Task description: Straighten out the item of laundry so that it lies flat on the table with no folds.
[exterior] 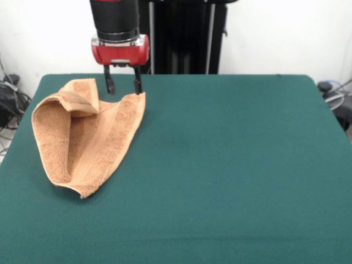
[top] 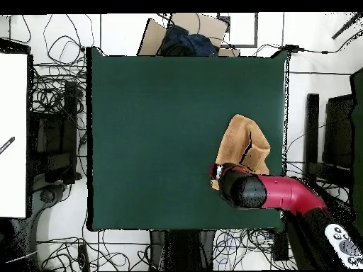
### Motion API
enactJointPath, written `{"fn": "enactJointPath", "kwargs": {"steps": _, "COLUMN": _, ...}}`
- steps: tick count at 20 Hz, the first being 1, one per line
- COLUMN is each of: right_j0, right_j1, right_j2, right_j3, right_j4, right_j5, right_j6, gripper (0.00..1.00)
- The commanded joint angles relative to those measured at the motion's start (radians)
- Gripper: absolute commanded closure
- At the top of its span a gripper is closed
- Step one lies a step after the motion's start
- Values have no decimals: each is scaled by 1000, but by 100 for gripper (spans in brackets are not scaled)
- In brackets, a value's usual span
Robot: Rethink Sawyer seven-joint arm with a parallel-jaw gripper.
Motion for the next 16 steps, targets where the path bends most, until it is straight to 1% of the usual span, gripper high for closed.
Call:
{"fn": "enactJointPath", "kwargs": {"steps": 1, "right_j0": 47, "right_j1": 40, "right_j2": -50, "right_j3": 40, "right_j4": -70, "right_j5": -84, "right_j6": 85, "gripper": 0}}
{"fn": "enactJointPath", "kwargs": {"steps": 6, "right_j0": 58, "right_j1": 97, "right_j2": -58, "right_j3": -3, "right_j4": -67, "right_j5": -81, "right_j6": 72, "gripper": 0}}
{"fn": "enactJointPath", "kwargs": {"steps": 12, "right_j0": 58, "right_j1": 204, "right_j2": -59, "right_j3": -63, "right_j4": -71, "right_j5": -89, "right_j6": 55, "gripper": 0}}
{"fn": "enactJointPath", "kwargs": {"steps": 16, "right_j0": 62, "right_j1": 238, "right_j2": -58, "right_j3": -86, "right_j4": -72, "right_j5": -94, "right_j6": 52, "gripper": 0}}
